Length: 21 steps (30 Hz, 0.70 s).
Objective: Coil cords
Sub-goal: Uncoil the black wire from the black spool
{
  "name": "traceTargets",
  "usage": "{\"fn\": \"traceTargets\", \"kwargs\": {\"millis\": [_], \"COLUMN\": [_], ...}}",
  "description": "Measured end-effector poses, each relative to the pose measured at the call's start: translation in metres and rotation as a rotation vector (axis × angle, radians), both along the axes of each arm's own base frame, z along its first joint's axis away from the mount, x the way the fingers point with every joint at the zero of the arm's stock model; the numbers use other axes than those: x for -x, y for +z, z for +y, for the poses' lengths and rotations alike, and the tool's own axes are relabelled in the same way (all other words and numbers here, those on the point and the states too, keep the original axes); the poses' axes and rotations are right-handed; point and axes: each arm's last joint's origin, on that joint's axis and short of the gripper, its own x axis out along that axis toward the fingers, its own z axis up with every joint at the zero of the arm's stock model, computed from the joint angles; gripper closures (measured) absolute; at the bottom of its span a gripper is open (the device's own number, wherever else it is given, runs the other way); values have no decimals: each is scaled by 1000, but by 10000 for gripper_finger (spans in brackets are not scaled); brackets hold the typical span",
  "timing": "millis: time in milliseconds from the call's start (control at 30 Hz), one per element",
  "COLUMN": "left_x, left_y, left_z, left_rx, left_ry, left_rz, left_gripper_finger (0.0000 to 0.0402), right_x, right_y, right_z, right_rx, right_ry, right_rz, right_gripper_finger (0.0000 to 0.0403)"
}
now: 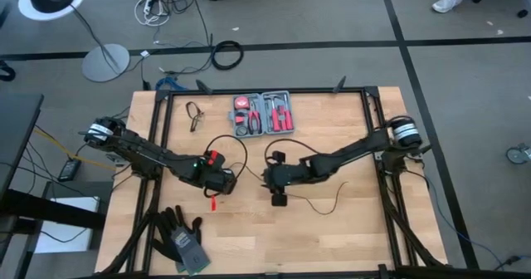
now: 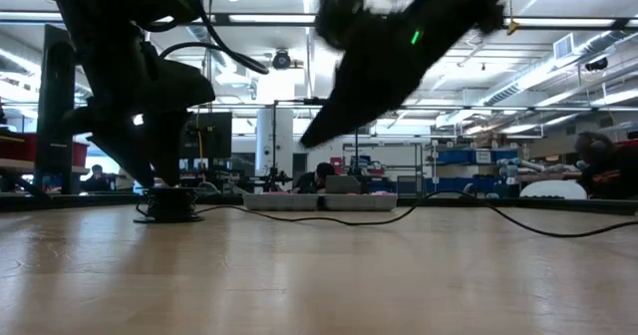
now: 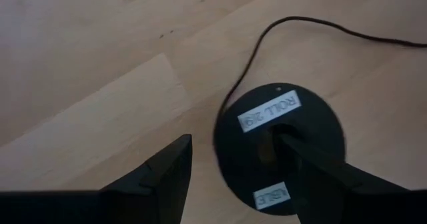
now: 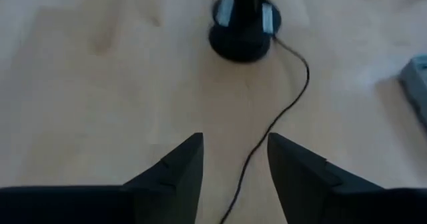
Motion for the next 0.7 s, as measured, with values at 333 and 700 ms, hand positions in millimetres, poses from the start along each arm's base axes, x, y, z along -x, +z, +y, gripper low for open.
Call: {"fn": "traceTargets", "kwargs": {"millis": [333,700], "left_x": [3,3], "left_y": [-9,-16], "left_z": [0,1], "left_rx": [22,39], "left_ry": [0,0], "left_rz": [-11,-59], "left_gripper_finger": [179,179], "right_x": [-24,-24], "right_y": [-52,-54], "right_z": [-25,-41], "right_rx": [16,-30], "right_ry": [-52,-23], "right_rz": [-5,25], "right_gripper_finger": [237,251]}}
